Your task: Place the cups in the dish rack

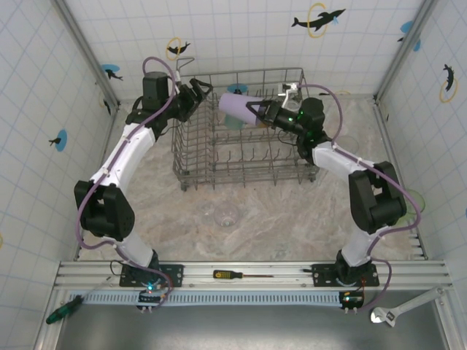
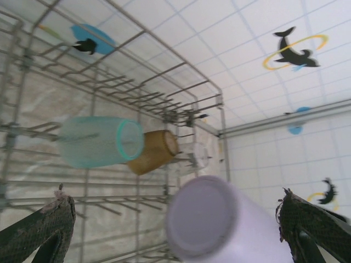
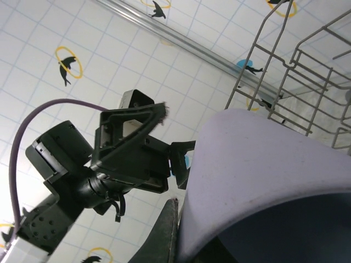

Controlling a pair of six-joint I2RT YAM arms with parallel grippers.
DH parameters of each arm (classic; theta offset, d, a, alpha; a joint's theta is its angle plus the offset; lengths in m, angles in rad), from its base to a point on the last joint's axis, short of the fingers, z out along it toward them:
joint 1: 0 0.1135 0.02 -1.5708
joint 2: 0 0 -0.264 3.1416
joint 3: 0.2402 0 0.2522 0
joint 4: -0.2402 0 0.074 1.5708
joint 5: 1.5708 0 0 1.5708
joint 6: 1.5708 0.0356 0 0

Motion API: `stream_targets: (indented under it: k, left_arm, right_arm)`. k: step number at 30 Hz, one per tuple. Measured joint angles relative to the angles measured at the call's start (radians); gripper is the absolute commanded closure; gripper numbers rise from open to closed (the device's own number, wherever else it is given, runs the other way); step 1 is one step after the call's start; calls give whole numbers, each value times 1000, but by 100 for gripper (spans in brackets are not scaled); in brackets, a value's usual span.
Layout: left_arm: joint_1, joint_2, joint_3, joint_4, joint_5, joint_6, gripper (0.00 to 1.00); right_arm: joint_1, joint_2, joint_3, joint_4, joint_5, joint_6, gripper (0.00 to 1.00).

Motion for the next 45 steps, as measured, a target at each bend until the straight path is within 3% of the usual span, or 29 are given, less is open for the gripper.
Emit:
stream_targets:
  k: [7,20,34,38,44,45]
  left_arm:
    - [0,0,-20,91,102,-84,2]
    - [0,-2,-117,214,173,-196,3]
    - [0,-6,-192,341,220,-292,25]
    - [3,-8,-192,365,220,-327,42]
    - [6,-9,-197,399,225,-344,95]
    - [7,-9,-200,406,225,-346,100]
  right_arm:
    - [11,36,20,101,-11,88,100]
    - [46,80,68,193,-12,146,100]
    - [72,132,93,221,-14,182,100]
    - [74,142,101,237,-15,195,100]
    - [76,147,111,250,-16,201,98]
    - [76,147,114,245,-18,197,96]
